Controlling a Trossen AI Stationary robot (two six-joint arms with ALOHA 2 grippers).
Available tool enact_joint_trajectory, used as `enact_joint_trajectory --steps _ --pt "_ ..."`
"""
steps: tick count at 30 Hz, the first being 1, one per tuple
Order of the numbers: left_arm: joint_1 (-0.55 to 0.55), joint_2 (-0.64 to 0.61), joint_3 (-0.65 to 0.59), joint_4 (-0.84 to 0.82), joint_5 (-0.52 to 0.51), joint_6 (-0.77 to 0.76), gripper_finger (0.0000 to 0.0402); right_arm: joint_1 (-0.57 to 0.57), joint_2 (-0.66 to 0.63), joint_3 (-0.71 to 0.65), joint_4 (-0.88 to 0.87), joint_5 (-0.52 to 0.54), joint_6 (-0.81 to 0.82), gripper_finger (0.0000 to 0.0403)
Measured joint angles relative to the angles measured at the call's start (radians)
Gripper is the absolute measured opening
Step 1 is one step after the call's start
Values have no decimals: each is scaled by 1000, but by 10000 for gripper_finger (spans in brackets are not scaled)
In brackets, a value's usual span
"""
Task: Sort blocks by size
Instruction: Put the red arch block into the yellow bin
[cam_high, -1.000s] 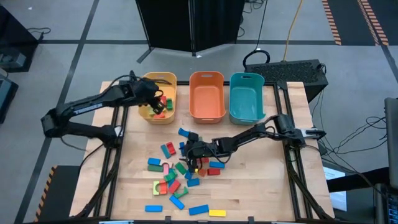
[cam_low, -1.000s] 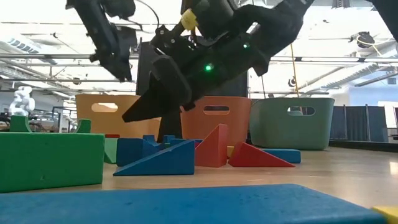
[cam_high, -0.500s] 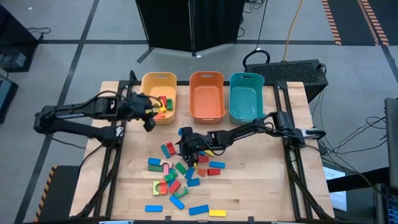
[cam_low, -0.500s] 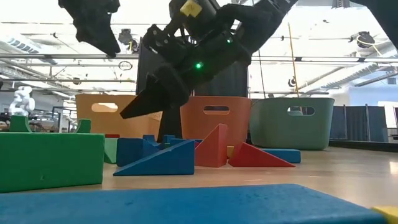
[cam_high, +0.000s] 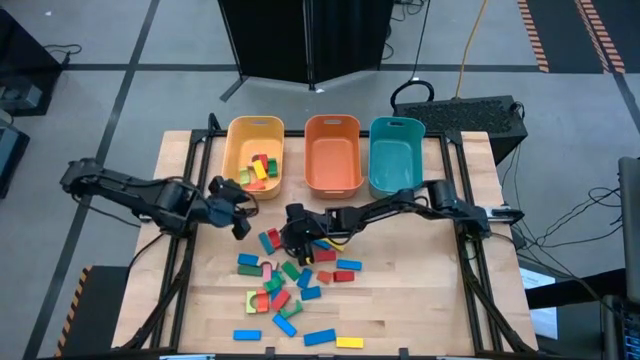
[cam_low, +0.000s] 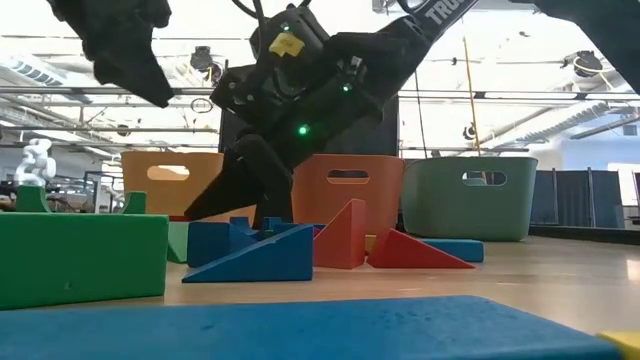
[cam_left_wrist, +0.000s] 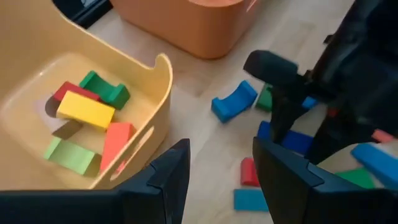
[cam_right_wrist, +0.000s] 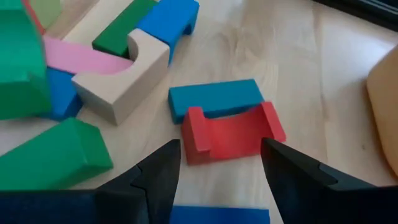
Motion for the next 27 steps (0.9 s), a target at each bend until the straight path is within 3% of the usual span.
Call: enact_joint_trajectory --steps 10,23,27 --pt "-120 24 -62 126 -64 -87 176 0 78 85 -41 -37 -4 197" --pt "-140 163 -63 124 -67 -88 176 0 78 85 -56 -37 -16 47" --pt "-140 207 -63 124 -53 -88 176 0 77 86 -63 -37 -24 21"
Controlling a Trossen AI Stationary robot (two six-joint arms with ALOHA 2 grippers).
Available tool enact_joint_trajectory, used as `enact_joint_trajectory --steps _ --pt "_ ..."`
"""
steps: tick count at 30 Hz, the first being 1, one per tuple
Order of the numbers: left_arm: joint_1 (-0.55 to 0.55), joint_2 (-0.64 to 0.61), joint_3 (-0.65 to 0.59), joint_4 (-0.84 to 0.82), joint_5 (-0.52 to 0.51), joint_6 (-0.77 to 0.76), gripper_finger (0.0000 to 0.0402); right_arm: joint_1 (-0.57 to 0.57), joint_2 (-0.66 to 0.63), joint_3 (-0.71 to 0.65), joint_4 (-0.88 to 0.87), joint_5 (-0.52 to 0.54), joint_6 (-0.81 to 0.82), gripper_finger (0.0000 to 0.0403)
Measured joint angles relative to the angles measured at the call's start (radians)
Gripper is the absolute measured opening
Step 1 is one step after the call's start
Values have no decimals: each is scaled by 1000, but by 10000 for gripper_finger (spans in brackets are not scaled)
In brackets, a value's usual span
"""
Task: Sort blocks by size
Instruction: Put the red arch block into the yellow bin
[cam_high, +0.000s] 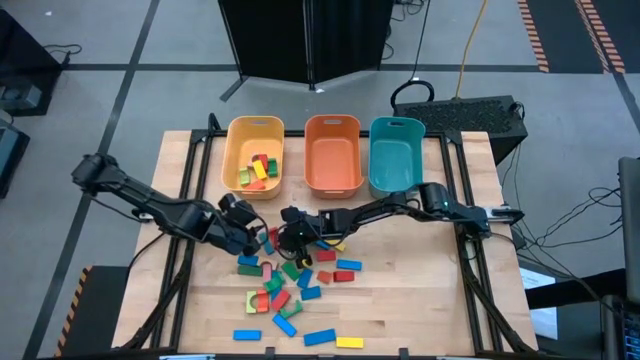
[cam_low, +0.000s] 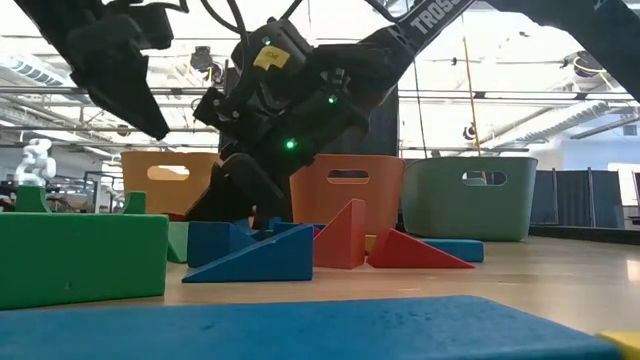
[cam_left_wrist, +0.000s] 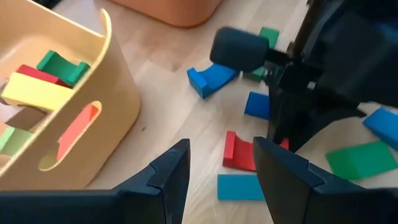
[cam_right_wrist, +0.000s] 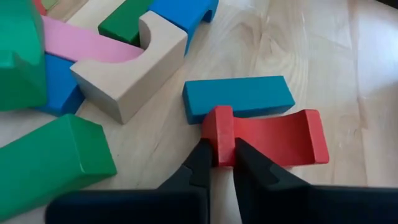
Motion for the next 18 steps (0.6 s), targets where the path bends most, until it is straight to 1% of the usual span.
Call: enact_joint_trajectory --steps 3,5,7,9,11,15,18 --pt "0 18 0 0 13 -4 176 3 -5 1 -24 2 -6 22" --pt "0 22 0 -1 14 -40 176 10 -8 1 -40 11 -7 25" --pt "0 22 0 2 14 -74 176 22 -10 1 -52 48 -15 25" --pt "-1 22 0 10 16 -77 176 38 -17 1 -75 86 -37 25" --pt "-12 21 0 21 16 -52 176 53 -25 1 -96 113 -53 25" --pt "-52 21 0 42 16 24 176 74 -56 -1 -185 112 -45 25" --pt "-94 21 0 86 -3 62 176 83 -77 -9 -210 101 -25 25"
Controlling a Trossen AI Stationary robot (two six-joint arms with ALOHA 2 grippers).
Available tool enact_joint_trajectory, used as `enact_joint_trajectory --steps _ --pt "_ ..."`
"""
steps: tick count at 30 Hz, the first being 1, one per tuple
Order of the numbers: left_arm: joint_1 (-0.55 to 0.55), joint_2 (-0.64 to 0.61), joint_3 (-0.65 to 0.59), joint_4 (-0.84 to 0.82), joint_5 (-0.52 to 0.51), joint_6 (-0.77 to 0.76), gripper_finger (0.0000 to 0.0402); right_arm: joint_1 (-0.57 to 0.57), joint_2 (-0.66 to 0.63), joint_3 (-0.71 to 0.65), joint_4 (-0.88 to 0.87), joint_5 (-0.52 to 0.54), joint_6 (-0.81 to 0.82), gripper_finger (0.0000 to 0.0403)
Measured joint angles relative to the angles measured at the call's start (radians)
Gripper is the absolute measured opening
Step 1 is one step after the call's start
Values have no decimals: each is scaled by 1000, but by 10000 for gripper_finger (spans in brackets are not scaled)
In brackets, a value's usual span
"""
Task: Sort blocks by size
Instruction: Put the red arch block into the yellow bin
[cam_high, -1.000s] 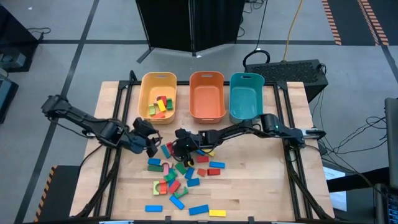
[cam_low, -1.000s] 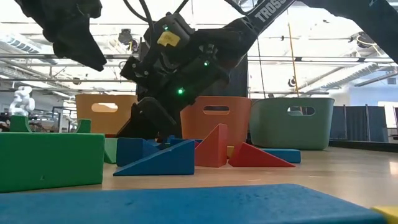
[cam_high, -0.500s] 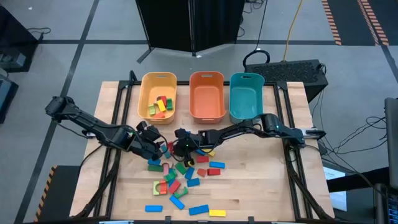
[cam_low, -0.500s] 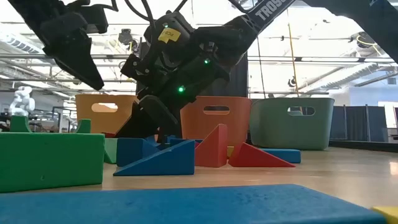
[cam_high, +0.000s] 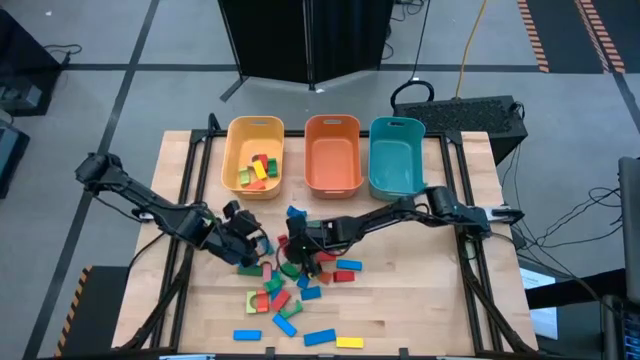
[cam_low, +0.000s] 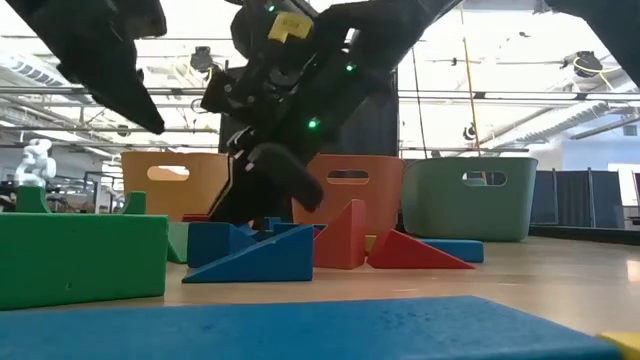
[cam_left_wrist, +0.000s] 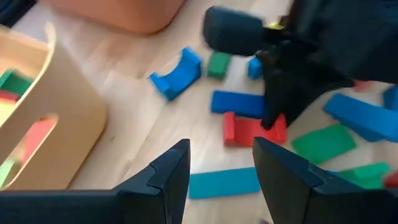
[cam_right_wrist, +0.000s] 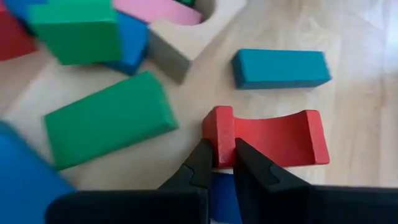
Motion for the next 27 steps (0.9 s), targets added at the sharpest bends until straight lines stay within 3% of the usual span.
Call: enact_joint_trajectory --steps 10,15,21,27 --pt "-122 0 0 58 -48 78 176 -13 -145 -126 68 -81 45 28" --pt "-161 0 0 116 -110 149 176 -47 -272 -291 286 -306 111 28" --pt "-168 0 0 314 -93 384 176 -99 -373 -500 625 -623 242 29" --pt "-165 52 0 495 -90 645 176 -109 -380 -572 814 -747 318 29"
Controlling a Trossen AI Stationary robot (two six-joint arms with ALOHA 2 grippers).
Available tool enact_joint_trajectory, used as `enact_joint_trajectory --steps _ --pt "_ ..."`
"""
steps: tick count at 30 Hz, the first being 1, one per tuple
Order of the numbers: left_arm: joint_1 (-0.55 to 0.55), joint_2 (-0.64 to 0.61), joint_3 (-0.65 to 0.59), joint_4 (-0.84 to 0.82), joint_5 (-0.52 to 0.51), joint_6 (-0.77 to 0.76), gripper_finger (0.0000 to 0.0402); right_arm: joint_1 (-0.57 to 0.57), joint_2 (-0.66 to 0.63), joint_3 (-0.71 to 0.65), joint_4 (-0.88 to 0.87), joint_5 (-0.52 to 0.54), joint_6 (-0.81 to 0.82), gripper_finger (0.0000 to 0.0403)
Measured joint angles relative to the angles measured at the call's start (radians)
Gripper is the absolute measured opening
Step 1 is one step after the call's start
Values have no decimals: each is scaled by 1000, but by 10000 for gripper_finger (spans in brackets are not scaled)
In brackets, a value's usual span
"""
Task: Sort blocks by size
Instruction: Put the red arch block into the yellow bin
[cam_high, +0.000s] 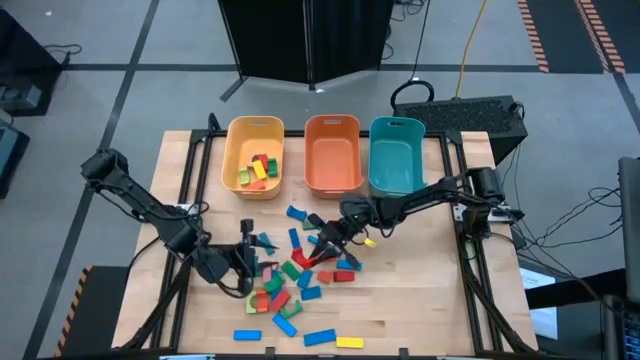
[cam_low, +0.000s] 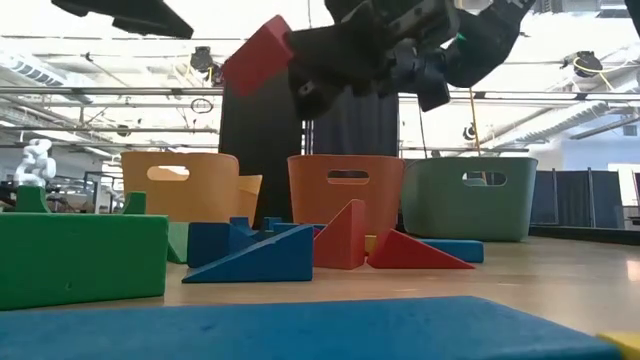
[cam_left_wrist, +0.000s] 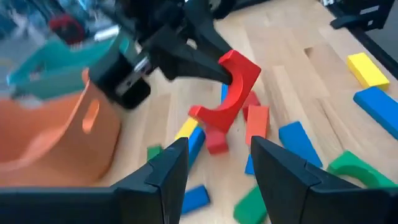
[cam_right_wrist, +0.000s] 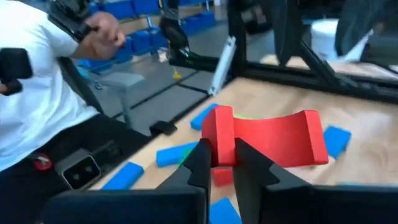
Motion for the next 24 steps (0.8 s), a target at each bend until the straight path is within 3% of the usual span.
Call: enact_joint_trajectory --steps 7,17,24 --pt "44 121 0 178 -37 192 188 6 0 4 55 -51 15 29" --pt "84 156 0 238 -47 280 307 6 -1 4 59 -67 23 29" --pt "93 156 0 279 16 323 331 4 0 4 93 -72 70 29"
